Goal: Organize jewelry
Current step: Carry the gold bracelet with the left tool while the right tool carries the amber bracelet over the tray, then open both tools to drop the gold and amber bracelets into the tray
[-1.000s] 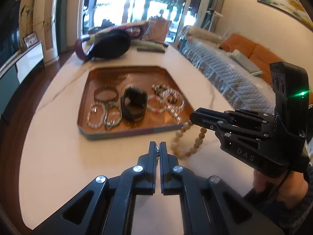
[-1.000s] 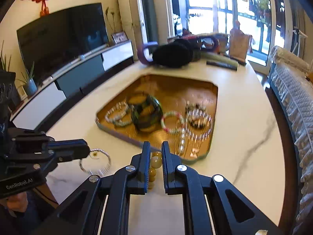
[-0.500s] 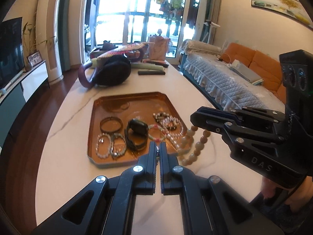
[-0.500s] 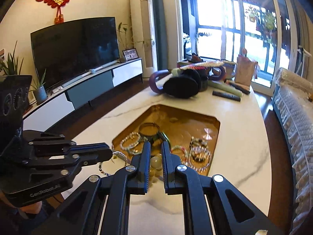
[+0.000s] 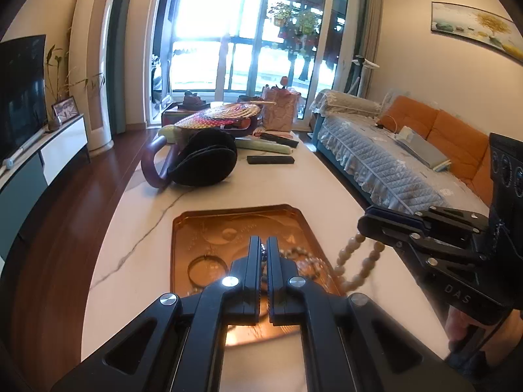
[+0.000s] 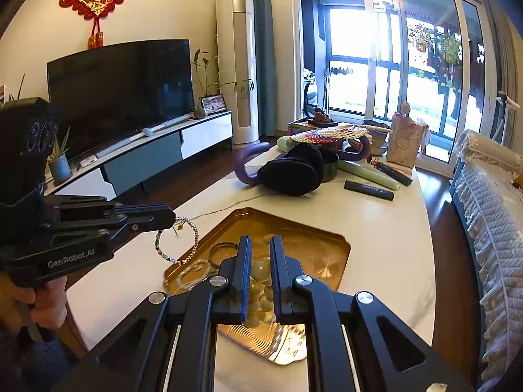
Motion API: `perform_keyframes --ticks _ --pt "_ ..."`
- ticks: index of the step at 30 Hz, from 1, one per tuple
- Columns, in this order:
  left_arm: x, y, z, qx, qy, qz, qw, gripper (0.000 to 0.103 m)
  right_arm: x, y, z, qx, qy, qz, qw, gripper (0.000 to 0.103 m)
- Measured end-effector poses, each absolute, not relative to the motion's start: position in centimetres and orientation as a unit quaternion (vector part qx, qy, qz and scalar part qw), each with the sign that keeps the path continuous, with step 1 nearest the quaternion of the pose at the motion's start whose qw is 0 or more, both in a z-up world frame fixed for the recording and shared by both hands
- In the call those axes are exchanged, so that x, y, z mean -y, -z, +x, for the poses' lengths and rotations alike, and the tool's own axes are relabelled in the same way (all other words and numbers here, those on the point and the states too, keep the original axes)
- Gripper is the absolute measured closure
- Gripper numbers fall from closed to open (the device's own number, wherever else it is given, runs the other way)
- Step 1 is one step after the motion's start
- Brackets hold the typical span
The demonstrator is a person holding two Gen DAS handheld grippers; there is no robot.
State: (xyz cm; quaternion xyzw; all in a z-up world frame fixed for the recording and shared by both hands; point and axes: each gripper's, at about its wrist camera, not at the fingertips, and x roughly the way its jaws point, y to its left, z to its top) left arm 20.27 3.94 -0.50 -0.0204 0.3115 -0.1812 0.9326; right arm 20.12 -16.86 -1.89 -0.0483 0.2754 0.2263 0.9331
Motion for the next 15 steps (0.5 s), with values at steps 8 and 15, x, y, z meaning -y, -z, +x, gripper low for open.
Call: perform_keyframes --ticks 8,15 --pt "-3.2 4.2 27.0 -0.349 0.18 -0.034 0.919 0.1 15.8 3.9 25.8 -0.294 -0.221 -0.072 0.927 0.093" --pt "-3.5 10.2 30.7 -0.41 0.149 -0.034 0.899 0.1 14.9 9.9 30.3 -0.369 -0.23 -0.055 0.899 0.093"
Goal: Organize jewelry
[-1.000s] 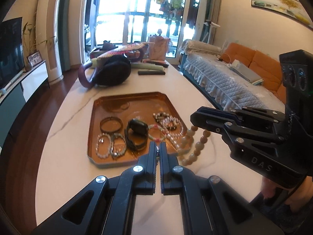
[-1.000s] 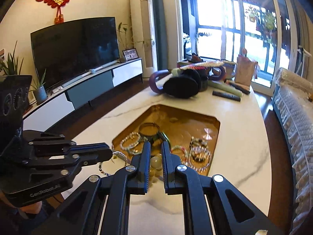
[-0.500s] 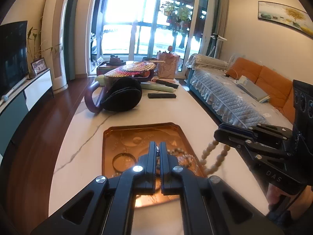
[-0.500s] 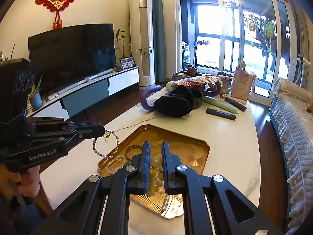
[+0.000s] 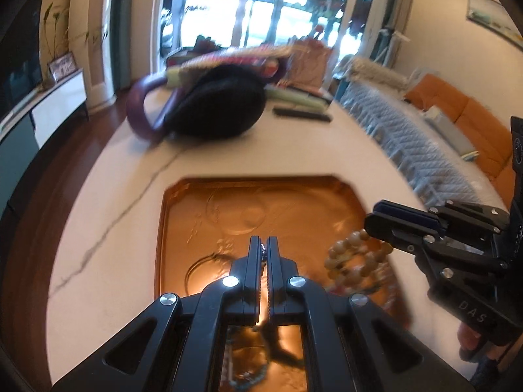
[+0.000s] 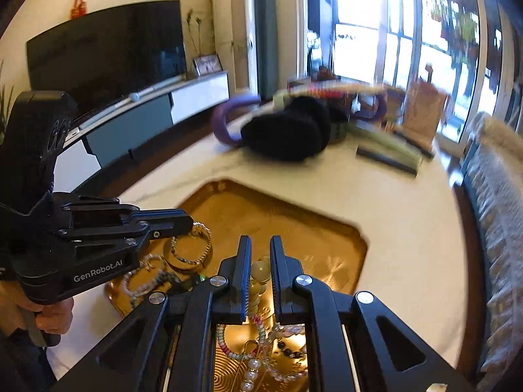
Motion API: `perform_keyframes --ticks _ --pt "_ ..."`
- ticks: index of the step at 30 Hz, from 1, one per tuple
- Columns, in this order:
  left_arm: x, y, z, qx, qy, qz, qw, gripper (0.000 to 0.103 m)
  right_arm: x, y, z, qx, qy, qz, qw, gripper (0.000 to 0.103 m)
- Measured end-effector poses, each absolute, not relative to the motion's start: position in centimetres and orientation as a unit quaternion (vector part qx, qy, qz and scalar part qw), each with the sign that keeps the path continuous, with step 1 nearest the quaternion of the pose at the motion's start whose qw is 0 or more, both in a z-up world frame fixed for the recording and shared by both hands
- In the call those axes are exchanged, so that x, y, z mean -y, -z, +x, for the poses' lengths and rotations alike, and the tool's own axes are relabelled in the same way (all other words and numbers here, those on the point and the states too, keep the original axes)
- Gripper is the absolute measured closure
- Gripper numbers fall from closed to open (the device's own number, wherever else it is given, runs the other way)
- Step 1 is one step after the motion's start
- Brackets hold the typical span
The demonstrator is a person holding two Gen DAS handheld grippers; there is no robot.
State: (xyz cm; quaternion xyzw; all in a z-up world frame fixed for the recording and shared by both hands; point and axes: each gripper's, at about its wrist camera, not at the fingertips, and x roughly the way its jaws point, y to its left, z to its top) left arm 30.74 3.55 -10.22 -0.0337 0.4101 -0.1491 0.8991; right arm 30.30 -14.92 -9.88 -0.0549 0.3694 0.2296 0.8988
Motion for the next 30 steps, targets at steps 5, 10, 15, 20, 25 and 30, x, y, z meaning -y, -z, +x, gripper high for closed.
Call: perform_keyframes --ticks 5,10,15,20,25,30 --pt "-3.7 12.0 30.8 -0.432 0.128 -0.024 0.893 0.1 14.8 12.3 31.7 -0.41 -0.216 -0.033 0.886 0.092" --pt "-4.6 10.2 28.9 -0.429 0.084 -0.038 0.899 0.061 15.6 11.8 30.8 -0.42 -0.185 -0.009 0.888 0.068" --pt "-5.0 5.3 24.5 -0.388 0.059 -0.051 0.918 0.022 16.3 8.2 27.3 -0.397 -0.179 0.02 0.9 0.056" --pt "-4.7 0.1 18.6 -0.332 0.05 -0.063 0.94 0.002 16.0 4.1 22.2 -0.361 -0.178 0.017 0.915 0.044" --pt "-3.3 -1.6 13.0 -0.333 -0.015 -0.068 0.94 0.0 16.4 2.2 17.2 -0.356 -0.185 0.037 0.915 0.034" --pt "-1.5 -0.4 8.9 -0.366 -0.007 -0.036 0.93 0.0 15.6 2.9 12.5 -0.379 -0.137 0.003 0.915 0.032"
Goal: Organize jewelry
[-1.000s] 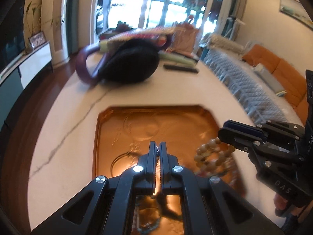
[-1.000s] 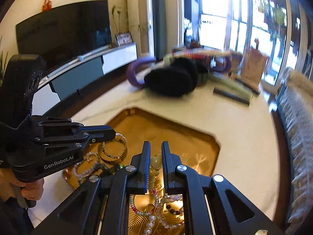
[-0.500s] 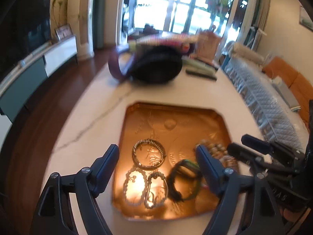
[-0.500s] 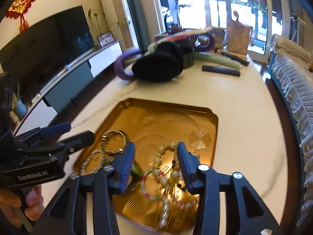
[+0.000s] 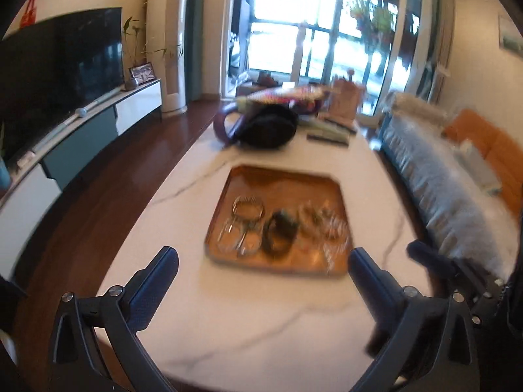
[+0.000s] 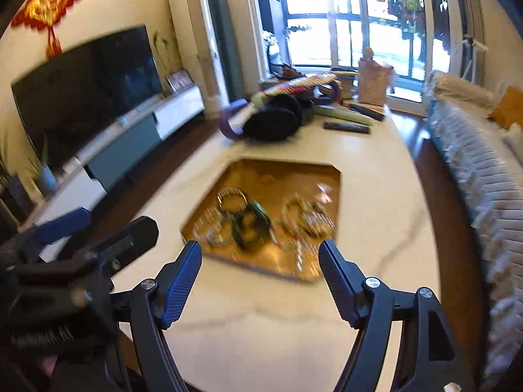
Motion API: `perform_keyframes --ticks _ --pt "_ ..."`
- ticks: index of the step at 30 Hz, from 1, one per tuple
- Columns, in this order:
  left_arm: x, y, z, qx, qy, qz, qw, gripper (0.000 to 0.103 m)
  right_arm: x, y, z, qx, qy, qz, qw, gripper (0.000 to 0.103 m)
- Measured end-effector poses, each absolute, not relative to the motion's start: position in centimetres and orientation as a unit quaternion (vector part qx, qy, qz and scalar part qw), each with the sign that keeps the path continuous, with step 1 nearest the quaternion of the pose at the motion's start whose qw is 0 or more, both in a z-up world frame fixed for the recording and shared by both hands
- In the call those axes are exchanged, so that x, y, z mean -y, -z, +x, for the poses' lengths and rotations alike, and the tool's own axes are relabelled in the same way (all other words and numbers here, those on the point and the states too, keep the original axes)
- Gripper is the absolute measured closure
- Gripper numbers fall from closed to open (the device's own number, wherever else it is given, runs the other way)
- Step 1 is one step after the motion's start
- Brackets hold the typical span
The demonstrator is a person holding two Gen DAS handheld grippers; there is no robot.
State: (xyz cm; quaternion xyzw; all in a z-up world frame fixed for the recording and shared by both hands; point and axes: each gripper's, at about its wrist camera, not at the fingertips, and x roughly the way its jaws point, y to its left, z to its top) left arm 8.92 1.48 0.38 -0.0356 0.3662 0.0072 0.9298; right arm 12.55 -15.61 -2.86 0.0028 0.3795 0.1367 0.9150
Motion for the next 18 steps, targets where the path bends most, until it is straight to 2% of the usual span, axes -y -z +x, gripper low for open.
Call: perform_keyframes --ticks 4,18 --pt "0.1 -0.1 6.3 -0.364 -0.018 0.004 0.931 0.0 15.5 3.8 9.7 -0.393 -0.107 -0.004 0.913 0.032" --pt "1.1 -0.1 5.2 -0.381 -0.016 0.003 0.924 0.0 17.1 4.0 7.8 -0.389 -0.105 0.027 0.915 0.031"
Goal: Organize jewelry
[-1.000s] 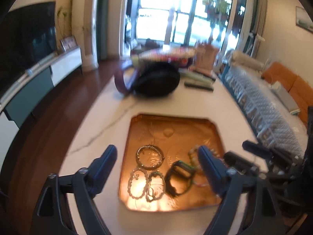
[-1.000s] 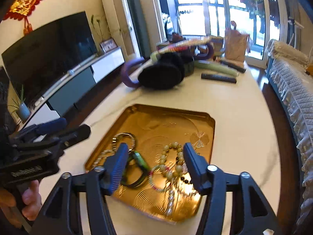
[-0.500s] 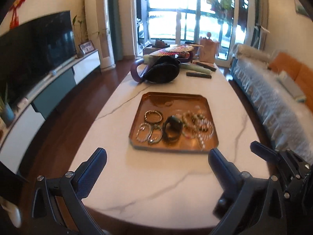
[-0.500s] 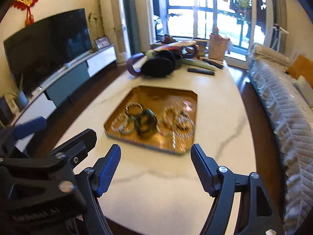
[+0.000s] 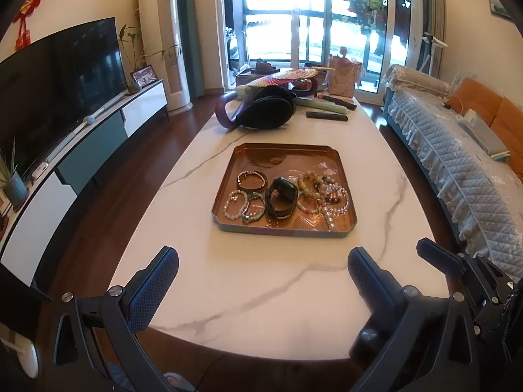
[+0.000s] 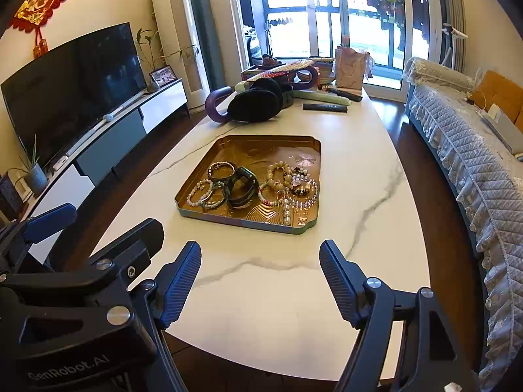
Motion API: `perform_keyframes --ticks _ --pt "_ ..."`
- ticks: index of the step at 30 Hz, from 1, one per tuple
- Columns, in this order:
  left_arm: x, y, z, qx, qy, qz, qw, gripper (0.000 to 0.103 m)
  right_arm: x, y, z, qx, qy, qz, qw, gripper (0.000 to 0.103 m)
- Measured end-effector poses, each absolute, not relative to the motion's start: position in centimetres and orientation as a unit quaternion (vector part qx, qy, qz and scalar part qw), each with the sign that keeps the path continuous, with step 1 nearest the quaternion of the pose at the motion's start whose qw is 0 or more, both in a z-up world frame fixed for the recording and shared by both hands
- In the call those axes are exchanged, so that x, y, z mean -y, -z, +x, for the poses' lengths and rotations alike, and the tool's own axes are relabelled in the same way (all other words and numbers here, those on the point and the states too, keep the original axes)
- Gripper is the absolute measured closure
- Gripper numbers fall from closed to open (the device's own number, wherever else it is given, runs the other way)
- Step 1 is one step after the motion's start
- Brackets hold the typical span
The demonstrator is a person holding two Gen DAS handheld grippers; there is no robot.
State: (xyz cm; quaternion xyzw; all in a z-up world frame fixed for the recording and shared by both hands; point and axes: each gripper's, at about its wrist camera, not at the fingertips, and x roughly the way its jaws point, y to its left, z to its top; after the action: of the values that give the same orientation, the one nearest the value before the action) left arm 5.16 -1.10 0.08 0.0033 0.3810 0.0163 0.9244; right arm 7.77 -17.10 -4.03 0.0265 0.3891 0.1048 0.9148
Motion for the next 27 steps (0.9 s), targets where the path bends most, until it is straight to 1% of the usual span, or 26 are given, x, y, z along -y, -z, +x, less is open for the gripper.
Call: perform_keyframes --ticks 27 --pt "1.21 0.44 5.26 -0.387 -0.023 0.007 0.922 0.0 17.56 4.81 8.0 -0.394 -0.107 0.03 0.912 0.03"
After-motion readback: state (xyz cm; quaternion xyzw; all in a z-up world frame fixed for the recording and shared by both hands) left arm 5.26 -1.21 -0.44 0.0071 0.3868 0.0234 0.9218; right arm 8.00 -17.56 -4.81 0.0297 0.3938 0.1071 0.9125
